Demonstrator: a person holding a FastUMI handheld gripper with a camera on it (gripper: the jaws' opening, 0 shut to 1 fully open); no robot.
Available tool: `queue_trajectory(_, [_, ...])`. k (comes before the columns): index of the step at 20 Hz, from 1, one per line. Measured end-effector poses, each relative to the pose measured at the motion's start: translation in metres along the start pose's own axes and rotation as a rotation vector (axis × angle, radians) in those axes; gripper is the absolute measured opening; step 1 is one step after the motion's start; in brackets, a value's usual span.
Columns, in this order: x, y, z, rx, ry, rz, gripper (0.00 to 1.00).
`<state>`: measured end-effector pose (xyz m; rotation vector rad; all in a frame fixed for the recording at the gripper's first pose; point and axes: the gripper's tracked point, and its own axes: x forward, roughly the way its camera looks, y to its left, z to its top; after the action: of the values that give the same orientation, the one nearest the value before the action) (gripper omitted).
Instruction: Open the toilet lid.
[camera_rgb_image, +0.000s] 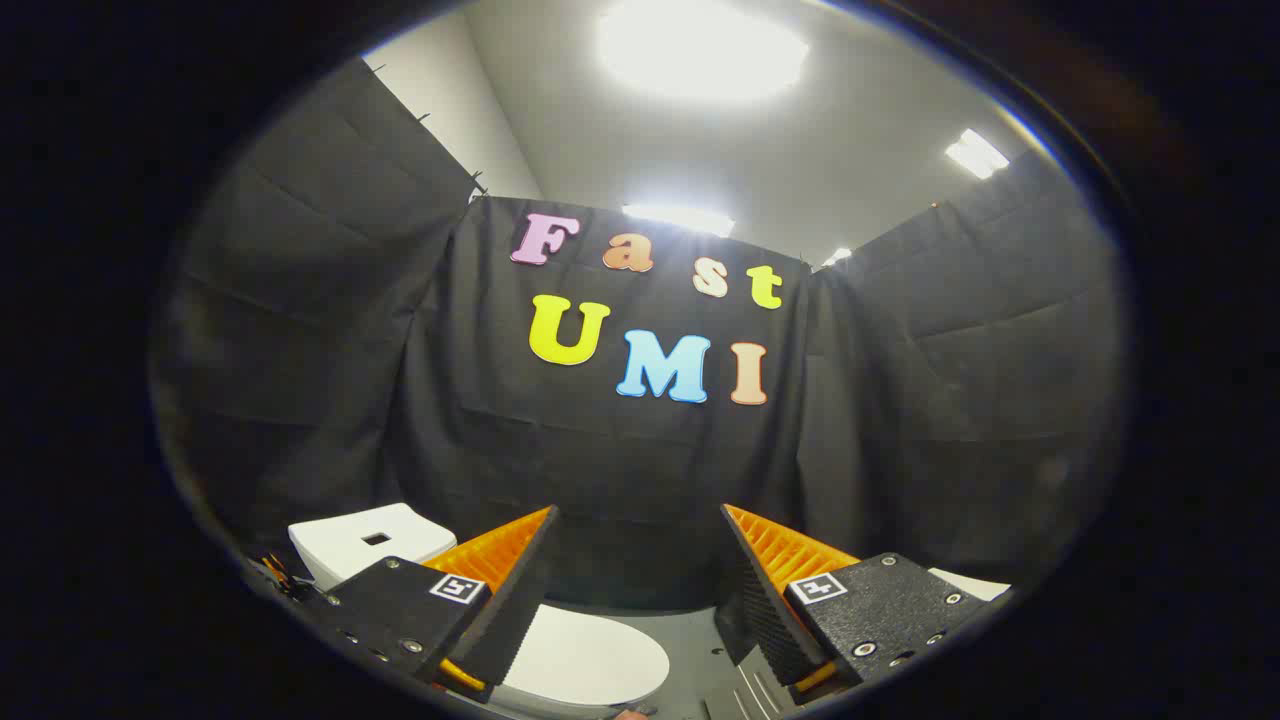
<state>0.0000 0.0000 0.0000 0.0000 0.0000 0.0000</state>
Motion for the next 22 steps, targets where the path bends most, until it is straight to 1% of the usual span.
queue_trajectory(2, [0.0, -0.001, -0.008, 0.025, 0.022, 0.001, 0.95])
queue_trajectory(4, [-0.001, -0.007, -0.001, 0.043, 0.008, -0.01, 0.95])
queue_trajectory(6, [-0.002, -0.004, 0.007, 0.045, -0.017, -0.004, 0.95])
queue_trajectory(10, [-0.002, 0.001, 0.004, 0.035, -0.017, 0.0, 0.94])
queue_trajectory(14, [-0.002, 0.002, 0.006, 0.09, -0.015, -0.003, 0.95])
queue_trajectory(18, [0.003, -0.003, -0.007, 0.088, 0.008, -0.024, 0.95])
queue_trajectory(20, [0.006, -0.012, -0.009, 0.17, 0.006, -0.064, 0.95])
queue_trajectory(22, [0.008, 0.002, -0.016, 0.276, 0.011, -0.028, 0.95])
